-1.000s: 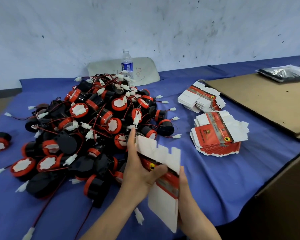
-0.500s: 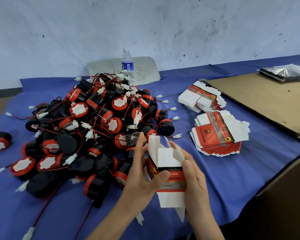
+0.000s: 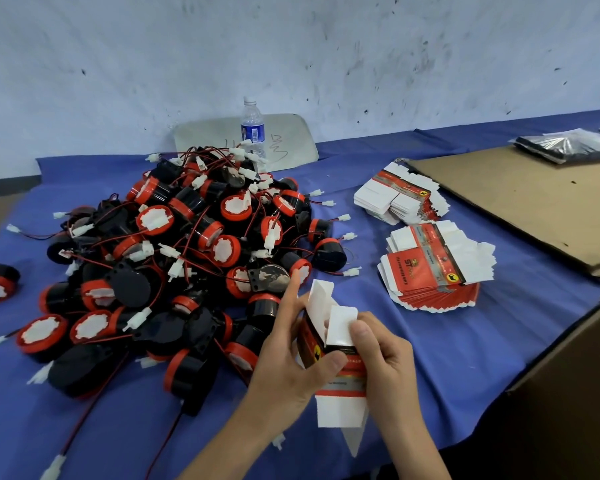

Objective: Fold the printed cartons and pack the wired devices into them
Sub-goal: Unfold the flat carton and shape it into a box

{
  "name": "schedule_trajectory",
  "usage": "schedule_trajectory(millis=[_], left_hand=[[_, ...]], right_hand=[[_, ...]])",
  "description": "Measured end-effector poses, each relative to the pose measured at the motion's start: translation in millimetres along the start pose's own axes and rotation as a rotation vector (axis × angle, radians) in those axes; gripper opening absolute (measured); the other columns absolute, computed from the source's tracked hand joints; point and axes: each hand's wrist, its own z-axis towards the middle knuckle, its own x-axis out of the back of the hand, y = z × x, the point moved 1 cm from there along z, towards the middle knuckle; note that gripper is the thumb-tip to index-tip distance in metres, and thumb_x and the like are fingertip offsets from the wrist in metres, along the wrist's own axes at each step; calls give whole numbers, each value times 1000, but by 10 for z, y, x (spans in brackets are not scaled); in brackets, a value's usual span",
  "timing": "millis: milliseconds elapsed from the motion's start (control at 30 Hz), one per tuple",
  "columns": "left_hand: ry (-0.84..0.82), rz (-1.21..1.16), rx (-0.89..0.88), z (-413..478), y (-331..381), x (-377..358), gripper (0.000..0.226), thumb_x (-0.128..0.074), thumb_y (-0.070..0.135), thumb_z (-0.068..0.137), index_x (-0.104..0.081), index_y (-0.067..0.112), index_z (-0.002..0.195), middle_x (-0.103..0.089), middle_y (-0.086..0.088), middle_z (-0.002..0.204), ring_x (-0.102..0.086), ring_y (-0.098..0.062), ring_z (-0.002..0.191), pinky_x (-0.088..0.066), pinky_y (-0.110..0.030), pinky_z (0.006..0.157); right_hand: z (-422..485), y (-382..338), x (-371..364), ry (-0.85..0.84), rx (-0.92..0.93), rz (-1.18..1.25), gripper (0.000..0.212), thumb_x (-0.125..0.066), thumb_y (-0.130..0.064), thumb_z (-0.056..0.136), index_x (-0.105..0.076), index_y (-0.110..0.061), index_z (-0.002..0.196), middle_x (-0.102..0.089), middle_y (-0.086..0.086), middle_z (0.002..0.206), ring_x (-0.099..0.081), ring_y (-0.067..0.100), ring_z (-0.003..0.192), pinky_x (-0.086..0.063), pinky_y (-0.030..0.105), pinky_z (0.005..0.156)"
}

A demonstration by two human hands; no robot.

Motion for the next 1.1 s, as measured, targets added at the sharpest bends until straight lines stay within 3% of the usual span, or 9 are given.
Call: schedule_trajectory(millis=[100, 233, 300, 400, 567, 667, 767, 867, 1100], left_hand=[[-29, 46, -4, -2, 46, -16, 107, -79, 61, 65, -15, 46, 149, -52, 16, 132, -53, -14, 125, -46, -25, 97], [-90, 132, -63, -6, 117, -32, 109, -76, 63, 66, -12, 40, 152, -50, 9, 139, -50, -16, 129, -43, -26, 103], [-105, 166, -87, -8, 133, -32, 106, -73, 65, 67, -13, 43, 151, -51, 10, 138, -51, -14, 128, -43, -24, 102], [-98, 209, -109, -9, 116, -17, 101, -68, 69, 68, -14, 46, 150, -44, 17, 146, -43, -8, 135, -40, -24, 106], [-61, 261, -183, 9, 49, 18, 85, -65, 71, 71, -27, 49, 144, -38, 23, 148, -43, -7, 135, -40, -27, 106], [-57, 304, -266, -1, 41, 14, 59, -63, 64, 79, -46, 43, 130, -35, 20, 152, -40, -9, 137, -41, -27, 105], [-19, 373, -385, -20, 12, -15, 42, -58, 58, 86, -59, 27, 115, -53, 10, 140, -40, -19, 138, -39, -35, 108], [13, 384, -491, -21, 22, -44, 40, -56, 56, 88, -62, 19, 100, -64, 6, 115, -50, -24, 129, -44, -36, 103], [22, 423, -564, -5, 79, -53, 44, -52, 60, 89, -57, 16, 85, -61, 2, 92, -56, -23, 117, -45, -29, 95]], right_hand=[[-18, 8, 23, 11, -22, 78, 30, -55, -49, 75, -75, -33, 89, -67, -7, 109, -66, 16, 96, -53, 35, 78], [-22, 17, 60, -51, -19, 132, 48, -53, -20, 79, -60, -35, 124, -67, -7, 115, -66, 17, 101, -55, 28, 77], [-4, 6, 71, -81, 10, 87, 50, -50, -12, 79, -65, -33, 122, -65, -7, 112, -65, 15, 100, -54, 25, 78], [27, -17, 53, -82, 15, 59, 35, -50, -11, 79, -78, -29, 91, -64, -8, 101, -63, 10, 95, -49, 17, 75], [57, 28, 5, -48, -35, 67, 27, -50, -14, 79, -76, -14, 70, -67, -5, 92, -64, 9, 84, -47, 18, 69], [62, 10, 13, -31, -12, 46, 27, -50, -12, 78, -72, -26, 85, -68, -1, 87, -63, 13, 78, -48, 24, 68], [15, 16, -21, 56, -15, 160, 37, -43, -9, 76, -64, -23, 103, -69, -2, 90, -62, 10, 74, -49, 21, 61], [-37, 13, -39, 158, 19, 236, 40, -35, -8, 76, -59, -17, 107, -67, -5, 96, -61, 8, 83, -48, 16, 67], [-93, -8, -48, 215, 54, 225, 34, -34, -8, 84, -59, -5, 106, -69, -8, 99, -62, 5, 88, -47, 13, 73]])
